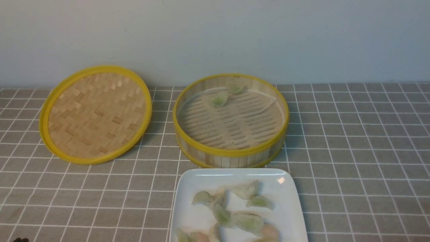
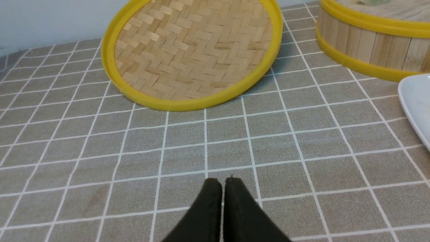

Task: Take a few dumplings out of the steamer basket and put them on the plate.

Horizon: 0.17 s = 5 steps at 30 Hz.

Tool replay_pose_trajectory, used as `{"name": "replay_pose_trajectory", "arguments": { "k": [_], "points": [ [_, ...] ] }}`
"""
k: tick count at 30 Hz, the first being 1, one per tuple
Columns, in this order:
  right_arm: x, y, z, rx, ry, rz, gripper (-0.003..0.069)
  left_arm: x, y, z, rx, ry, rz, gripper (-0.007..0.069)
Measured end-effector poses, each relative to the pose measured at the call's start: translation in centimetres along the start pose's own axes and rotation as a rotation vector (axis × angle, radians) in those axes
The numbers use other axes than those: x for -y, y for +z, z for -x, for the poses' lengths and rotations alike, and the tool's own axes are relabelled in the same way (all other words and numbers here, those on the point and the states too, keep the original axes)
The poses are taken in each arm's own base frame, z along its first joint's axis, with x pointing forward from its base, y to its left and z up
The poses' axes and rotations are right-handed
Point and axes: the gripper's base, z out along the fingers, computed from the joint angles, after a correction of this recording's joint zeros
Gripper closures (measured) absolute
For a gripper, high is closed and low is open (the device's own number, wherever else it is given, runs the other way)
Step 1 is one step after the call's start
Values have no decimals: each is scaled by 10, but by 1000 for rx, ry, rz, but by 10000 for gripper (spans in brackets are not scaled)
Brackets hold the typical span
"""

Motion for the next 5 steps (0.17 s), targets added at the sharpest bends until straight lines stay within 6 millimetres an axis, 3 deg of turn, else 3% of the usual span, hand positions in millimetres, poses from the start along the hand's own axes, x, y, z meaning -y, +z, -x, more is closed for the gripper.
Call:
{"name": "replay_pose_trajectory", "arguments": {
  "k": [5],
  "points": [
    [0,0,0,0,0,0,673,0,0,0,0,0,0,629]
  ]
}}
